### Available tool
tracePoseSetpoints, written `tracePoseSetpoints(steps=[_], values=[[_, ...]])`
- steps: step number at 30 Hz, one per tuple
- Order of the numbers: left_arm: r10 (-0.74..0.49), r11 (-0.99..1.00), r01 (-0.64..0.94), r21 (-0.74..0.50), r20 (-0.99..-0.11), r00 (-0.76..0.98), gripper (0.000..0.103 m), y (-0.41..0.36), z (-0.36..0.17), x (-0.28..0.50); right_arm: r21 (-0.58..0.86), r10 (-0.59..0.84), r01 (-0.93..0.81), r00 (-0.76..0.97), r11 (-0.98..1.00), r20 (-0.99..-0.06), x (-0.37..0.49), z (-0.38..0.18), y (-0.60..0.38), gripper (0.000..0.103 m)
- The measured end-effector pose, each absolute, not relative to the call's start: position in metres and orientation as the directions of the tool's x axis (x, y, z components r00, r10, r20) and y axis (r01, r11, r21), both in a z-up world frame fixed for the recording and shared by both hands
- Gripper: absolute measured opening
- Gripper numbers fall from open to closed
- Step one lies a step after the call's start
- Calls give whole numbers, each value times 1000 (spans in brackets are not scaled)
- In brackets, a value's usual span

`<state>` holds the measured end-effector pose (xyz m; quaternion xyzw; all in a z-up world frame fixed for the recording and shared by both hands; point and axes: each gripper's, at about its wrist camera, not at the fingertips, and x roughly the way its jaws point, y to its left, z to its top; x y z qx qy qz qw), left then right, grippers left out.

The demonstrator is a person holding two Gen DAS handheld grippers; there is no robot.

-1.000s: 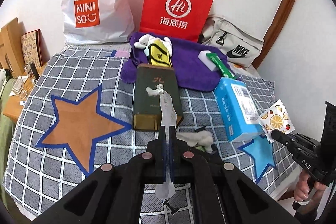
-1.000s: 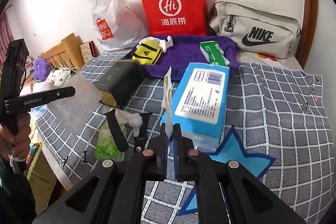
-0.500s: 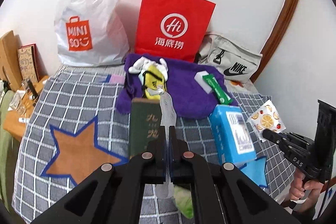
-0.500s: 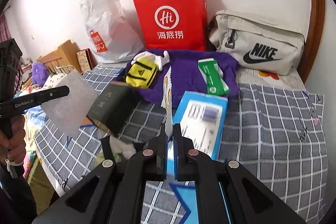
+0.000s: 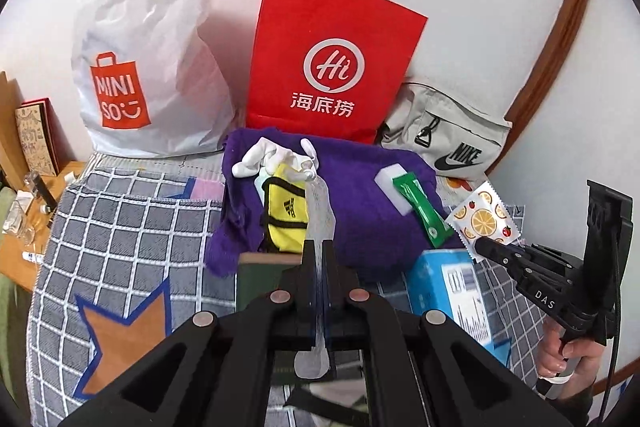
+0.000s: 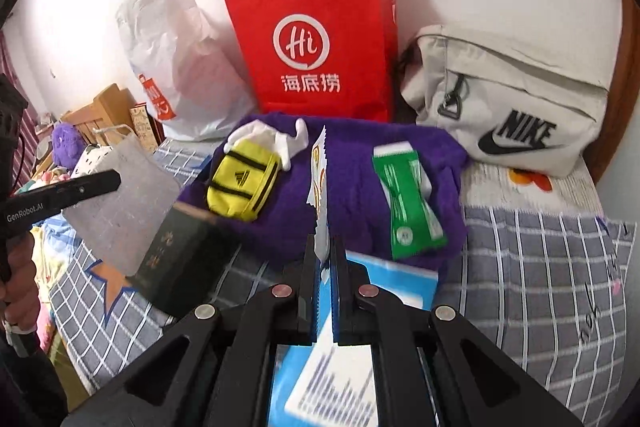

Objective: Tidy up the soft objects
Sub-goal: 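Carry mesh bag and fruit-print packet onto the purple towel and release both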

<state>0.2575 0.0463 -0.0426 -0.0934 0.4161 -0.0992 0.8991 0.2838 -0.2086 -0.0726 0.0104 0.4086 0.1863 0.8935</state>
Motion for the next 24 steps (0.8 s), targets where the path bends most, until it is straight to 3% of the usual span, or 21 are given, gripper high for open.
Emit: tracePoseSetpoints(steps=[11, 24], values=[[-265, 960, 100, -263, -729, 632, 3, 39, -42, 314, 168, 360, -366, 555, 915, -750, 346, -87, -197, 5], [-332, 937, 113, -329, -749, 573, 3, 18, -77, 376, 200, 388, -415, 439, 888, -810, 388, -131, -189, 6]])
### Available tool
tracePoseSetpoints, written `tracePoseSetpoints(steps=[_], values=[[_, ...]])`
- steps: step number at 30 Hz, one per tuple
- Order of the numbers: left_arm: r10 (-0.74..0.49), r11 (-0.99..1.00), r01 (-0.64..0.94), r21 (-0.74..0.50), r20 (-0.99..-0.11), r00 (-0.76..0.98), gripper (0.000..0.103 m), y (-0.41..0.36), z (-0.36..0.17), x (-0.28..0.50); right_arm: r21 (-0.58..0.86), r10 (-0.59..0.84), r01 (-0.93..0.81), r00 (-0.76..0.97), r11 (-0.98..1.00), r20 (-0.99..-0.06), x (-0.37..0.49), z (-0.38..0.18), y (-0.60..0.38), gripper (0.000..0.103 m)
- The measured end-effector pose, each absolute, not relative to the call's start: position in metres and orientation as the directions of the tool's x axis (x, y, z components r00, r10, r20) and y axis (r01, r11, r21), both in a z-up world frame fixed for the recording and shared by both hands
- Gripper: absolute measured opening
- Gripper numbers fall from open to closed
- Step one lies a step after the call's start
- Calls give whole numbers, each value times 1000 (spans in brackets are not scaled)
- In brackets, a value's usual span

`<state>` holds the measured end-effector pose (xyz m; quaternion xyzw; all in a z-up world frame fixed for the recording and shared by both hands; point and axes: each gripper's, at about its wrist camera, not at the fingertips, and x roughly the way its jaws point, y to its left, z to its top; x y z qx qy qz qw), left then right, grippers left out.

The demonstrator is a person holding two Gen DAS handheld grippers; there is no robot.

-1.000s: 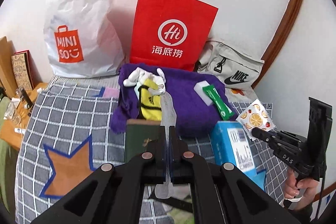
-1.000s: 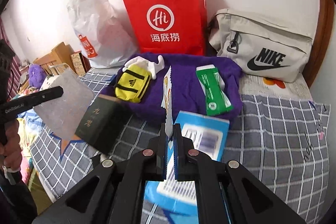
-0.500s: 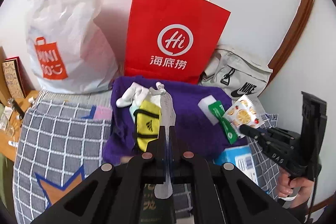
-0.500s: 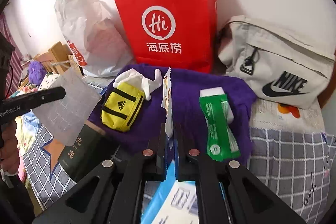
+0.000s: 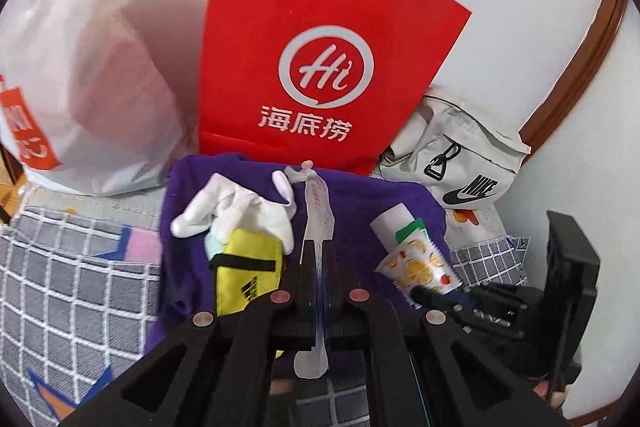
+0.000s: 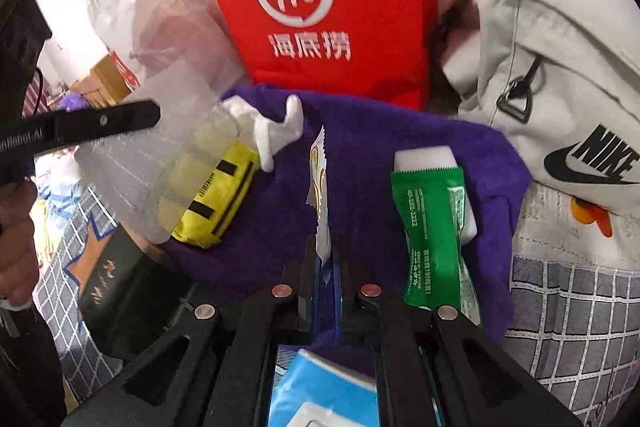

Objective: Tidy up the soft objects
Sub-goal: 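Carry mesh bag and fruit-print packet onto the purple towel and release both, then move both tools back from the towel toward the remaining items on the bed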

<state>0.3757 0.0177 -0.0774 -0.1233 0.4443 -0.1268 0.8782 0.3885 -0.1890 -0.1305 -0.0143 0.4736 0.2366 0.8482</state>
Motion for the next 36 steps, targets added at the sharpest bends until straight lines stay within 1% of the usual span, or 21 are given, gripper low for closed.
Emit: tracePoseSetpoints(steps=[5, 11, 19, 20, 21, 22, 24, 25, 27, 28, 29, 30, 31, 35, 36], values=[[-360, 928, 114, -356, -768, 530, 3, 13, -98, 394, 214, 386, -418, 387, 883, -837, 396, -148, -189, 6], [-345, 934, 101, -342, -794, 500, 3, 12, -118, 407, 217, 387, -435, 353, 874, -852, 399, -160, -183, 6], [-339, 939, 112, -326, -817, 466, 3, 5, -132, 415, 224, 382, -427, 332, 876, -863, 404, -168, -183, 7], [-335, 940, 110, -322, -818, 468, 3, 5, -132, 415, 220, 380, -428, 334, 876, -863, 408, -169, -180, 8], [-331, 942, 110, -318, -818, 470, 3, 5, -132, 415, 217, 378, -429, 336, 877, -863, 408, -169, -180, 13], [-328, 943, 110, -314, -819, 471, 3, 6, -132, 414, 214, 375, -428, 337, 878, -863, 409, -169, -179, 22], [-325, 944, 113, -310, -820, 472, 3, 6, -131, 414, 214, 376, -431, 335, 876, -864, 408, -167, -180, 36], [-314, 948, 109, -299, -824, 471, 5, 6, -130, 413, 216, 380, -433, 338, 875, -861, 407, -165, -180, 39], [-295, 954, 104, -280, -830, 473, 10, 8, -127, 411, 213, 382, -436, 346, 874, -857, 404, -159, -181, 42], [-288, 957, 100, -274, -833, 473, 16, 8, -126, 410, 206, 376, -439, 345, 875, -860, 403, -158, -181, 46], [-275, 960, 92, -263, -839, 469, 24, 9, -125, 408, 199, 370, -440, 346, 876, -862, 402, -157, -181, 48], [-269, 962, 88, -258, -842, 467, 27, 11, -123, 406, 189, 360, -439, 348, 878, -866, 400, -156, -182, 50], [-264, 963, 84, -255, -842, 470, 29, 12, -120, 404, 182, 351, -436, 346, 881, -870, 397, -155, -185, 52], [-229, 972, 68, -224, -847, 480, 30, 20, -107, 392, 167, 324, -417, 340, 893, -883, 388, -149, -188, 55], [-224, 973, 66, -220, -845, 486, 30, 22, -104, 388, 164, 316, -406, 343, 899, -884, 384, -147, -190, 58]])
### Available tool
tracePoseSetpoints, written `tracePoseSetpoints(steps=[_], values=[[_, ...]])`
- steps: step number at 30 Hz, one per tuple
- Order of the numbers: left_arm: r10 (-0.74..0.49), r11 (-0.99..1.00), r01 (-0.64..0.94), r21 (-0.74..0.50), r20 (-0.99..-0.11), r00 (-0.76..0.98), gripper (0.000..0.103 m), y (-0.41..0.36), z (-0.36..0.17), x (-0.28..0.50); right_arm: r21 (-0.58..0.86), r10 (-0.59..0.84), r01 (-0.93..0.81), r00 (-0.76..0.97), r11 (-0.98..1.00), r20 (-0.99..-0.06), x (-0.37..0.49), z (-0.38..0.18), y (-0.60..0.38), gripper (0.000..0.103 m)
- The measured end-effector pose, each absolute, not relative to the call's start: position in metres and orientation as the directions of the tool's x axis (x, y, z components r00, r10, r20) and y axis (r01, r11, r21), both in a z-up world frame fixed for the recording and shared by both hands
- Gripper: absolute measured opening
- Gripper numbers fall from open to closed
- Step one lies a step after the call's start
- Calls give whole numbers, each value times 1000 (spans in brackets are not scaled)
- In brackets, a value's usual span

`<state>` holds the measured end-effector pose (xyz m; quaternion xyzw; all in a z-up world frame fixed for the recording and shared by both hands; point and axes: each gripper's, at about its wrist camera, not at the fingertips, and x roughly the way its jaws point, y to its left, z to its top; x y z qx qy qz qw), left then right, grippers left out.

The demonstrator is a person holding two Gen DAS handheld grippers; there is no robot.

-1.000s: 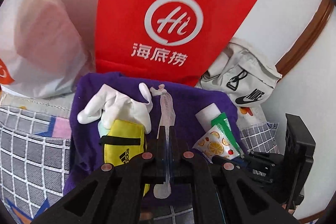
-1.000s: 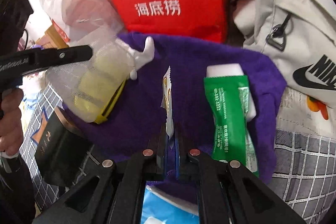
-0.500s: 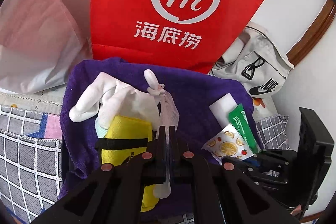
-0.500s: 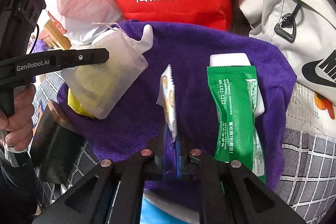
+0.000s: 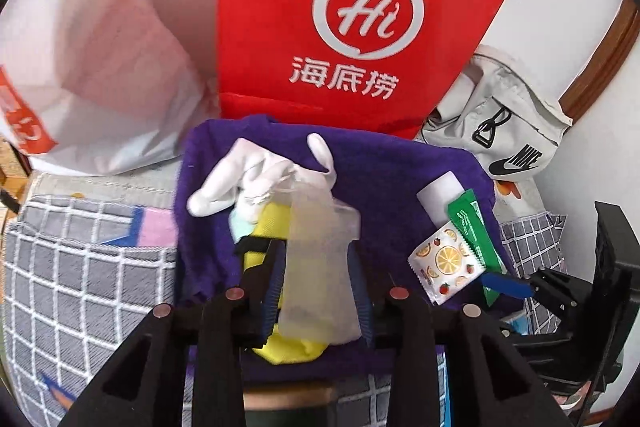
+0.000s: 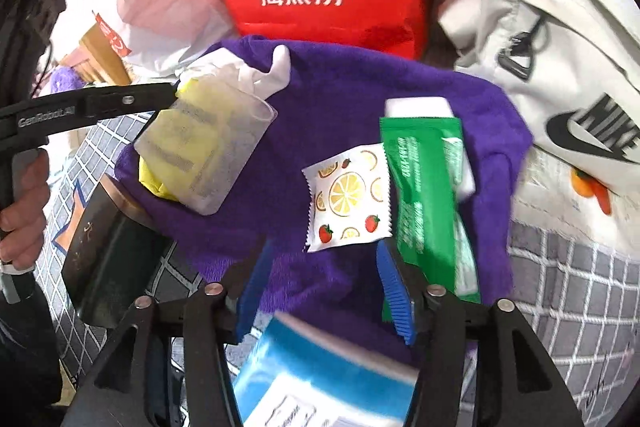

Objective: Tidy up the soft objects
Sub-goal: 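Move both tools back from the towel toward the remaining items on the bed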

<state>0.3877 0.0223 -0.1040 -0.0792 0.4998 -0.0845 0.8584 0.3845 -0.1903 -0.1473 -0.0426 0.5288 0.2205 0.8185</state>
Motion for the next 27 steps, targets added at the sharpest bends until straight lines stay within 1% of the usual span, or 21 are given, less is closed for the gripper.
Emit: tracePoseSetpoints(steps=[7, 14, 15, 17, 18, 19, 22, 24, 27], values=[[-225, 971, 55, -231, -825, 517, 31, 39, -80, 343, 174, 323, -362, 407, 916, -854, 338, -118, -201, 59], [-238, 965, 40, -258, -806, 542, 31, 58, -70, 293, 238, 422, -389, 502, 890, -755, 264, -87, -191, 59], [-241, 964, 41, -261, -804, 543, 31, 60, -70, 286, 238, 425, -393, 504, 888, -752, 255, -85, -187, 58], [-260, 959, 50, -278, -802, 538, 31, 63, -70, 271, 234, 432, -408, 508, 883, -745, 239, -83, -179, 53], [-270, 957, 59, -284, -796, 543, 30, 64, -70, 263, 231, 436, -419, 503, 878, -746, 230, -83, -173, 48], [-271, 957, 65, -282, -792, 547, 30, 65, -69, 257, 232, 440, -427, 494, 874, -749, 223, -84, -169, 46], [-256, 962, 73, -262, -784, 565, 30, 68, -69, 236, 261, 463, -440, 453, 859, -762, 207, -91, -159, 46], [-265, 959, 70, -274, -781, 565, 31, 72, -72, 225, 274, 480, -458, 427, 845, -766, 194, -97, -150, 46], [-284, 950, 50, -308, -785, 551, 31, 79, -84, 211, 258, 477, -493, 390, 831, -788, 179, -109, -135, 41]])
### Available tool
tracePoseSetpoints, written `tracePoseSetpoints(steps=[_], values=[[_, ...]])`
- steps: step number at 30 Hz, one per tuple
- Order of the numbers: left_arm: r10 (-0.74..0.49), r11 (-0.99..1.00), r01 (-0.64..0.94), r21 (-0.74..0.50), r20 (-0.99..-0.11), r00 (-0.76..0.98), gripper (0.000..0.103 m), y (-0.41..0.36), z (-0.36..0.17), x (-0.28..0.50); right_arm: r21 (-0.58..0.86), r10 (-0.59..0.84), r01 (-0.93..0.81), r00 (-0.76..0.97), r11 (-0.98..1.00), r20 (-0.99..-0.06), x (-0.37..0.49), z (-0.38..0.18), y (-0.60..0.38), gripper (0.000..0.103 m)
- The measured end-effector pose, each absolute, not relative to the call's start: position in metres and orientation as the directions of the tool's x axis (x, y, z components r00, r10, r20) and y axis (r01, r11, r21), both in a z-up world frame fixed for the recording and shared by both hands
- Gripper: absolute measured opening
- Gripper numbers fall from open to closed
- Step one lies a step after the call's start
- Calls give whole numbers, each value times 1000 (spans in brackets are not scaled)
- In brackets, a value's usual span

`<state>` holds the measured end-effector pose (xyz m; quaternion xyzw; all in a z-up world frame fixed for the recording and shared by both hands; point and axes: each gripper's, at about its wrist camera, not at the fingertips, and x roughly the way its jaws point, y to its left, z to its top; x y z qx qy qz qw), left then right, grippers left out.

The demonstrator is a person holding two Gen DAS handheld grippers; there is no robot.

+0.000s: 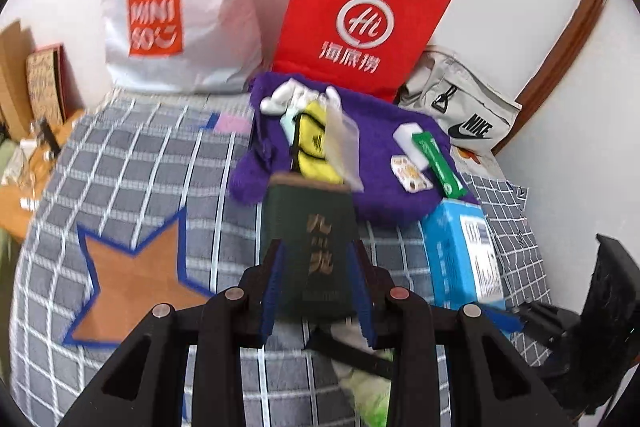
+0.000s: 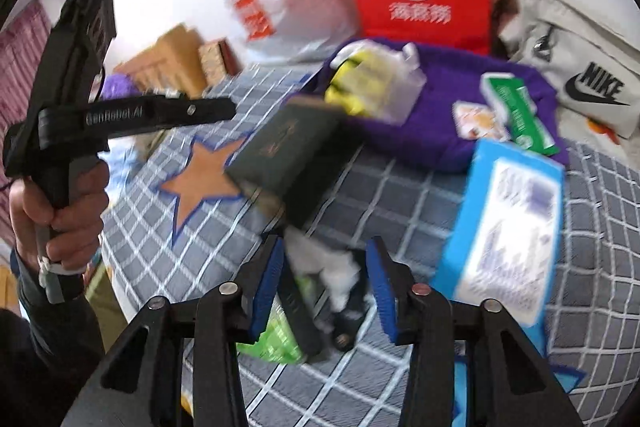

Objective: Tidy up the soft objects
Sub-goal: 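Move both tools back from the towel toward the remaining items on the bed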

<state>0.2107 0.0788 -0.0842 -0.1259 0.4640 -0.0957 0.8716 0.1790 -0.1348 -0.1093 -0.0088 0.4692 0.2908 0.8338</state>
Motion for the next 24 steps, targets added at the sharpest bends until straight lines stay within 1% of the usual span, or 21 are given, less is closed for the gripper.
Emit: tracePoseSetpoints(steps=[2, 4, 6, 15, 20, 21, 24], values=[[-301, 942, 44, -332, -783, 545, 31, 84, -93, 200, 255, 471, -508, 357, 822, -806, 171, -120, -125, 38], [-307, 939, 36, -343, -785, 538, 31, 88, -99, 192, 262, 466, -513, 323, 818, -824, 166, -131, -118, 29], [-310, 937, 30, -349, -788, 531, 31, 94, -105, 185, 265, 457, -513, 293, 816, -840, 162, -140, -113, 26], [-339, 913, -14, -407, -780, 526, 31, 120, -124, 161, 192, 369, -513, 269, 836, -889, 162, -162, -96, 27], [-336, 914, -20, -404, -786, 519, 31, 123, -126, 153, 172, 365, -518, 297, 838, -882, 160, -161, -94, 12], [-335, 914, -22, -404, -786, 520, 31, 124, -126, 152, 177, 376, -517, 309, 838, -874, 158, -156, -95, 8], [-335, 913, -27, -407, -786, 520, 31, 124, -125, 149, 196, 405, -522, 322, 830, -856, 151, -146, -99, 3]])
